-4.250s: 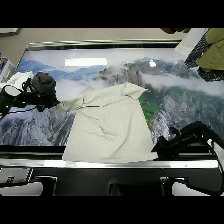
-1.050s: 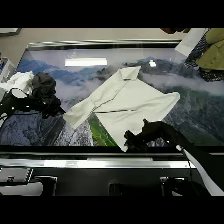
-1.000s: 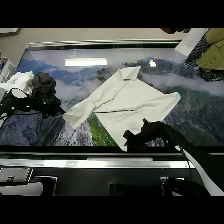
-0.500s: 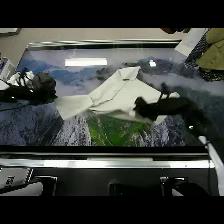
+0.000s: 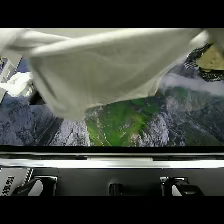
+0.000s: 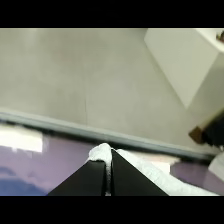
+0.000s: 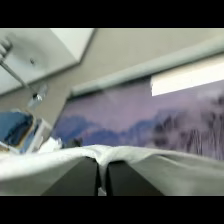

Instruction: Fold the clothes and pants, and hang the long-sleeved shirts on hangers.

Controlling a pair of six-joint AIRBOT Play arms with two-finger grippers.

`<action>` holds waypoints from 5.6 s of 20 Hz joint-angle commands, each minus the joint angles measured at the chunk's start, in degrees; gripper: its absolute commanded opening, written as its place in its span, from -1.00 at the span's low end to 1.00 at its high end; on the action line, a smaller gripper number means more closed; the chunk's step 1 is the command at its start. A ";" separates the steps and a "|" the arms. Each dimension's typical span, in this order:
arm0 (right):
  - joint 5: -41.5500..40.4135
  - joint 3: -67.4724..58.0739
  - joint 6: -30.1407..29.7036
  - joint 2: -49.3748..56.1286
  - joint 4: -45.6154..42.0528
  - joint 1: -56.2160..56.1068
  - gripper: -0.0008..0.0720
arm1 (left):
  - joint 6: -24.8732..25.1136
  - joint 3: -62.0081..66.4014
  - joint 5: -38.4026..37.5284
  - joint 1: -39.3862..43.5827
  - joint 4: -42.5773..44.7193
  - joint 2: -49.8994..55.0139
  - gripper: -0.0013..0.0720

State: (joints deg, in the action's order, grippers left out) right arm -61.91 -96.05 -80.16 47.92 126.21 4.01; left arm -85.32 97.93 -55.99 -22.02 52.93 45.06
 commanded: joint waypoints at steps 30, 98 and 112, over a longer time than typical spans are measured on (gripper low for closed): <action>4.04 -2.58 6.88 60.46 -1.01 -0.85 -0.26 | -10.71 -4.17 -2.73 24.04 13.29 56.30 0.35; -7.76 61.77 -23.12 21.00 1.49 21.03 -0.88 | 25.35 -32.13 -16.63 3.04 -5.53 46.86 0.47; -7.43 61.77 -23.41 21.00 3.17 21.03 -0.88 | 27.02 -41.44 -12.85 1.42 -7.17 46.42 0.48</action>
State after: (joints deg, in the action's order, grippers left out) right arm -69.41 -34.22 -103.26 68.97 128.53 25.06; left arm -58.59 57.52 -70.26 -21.21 46.24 91.35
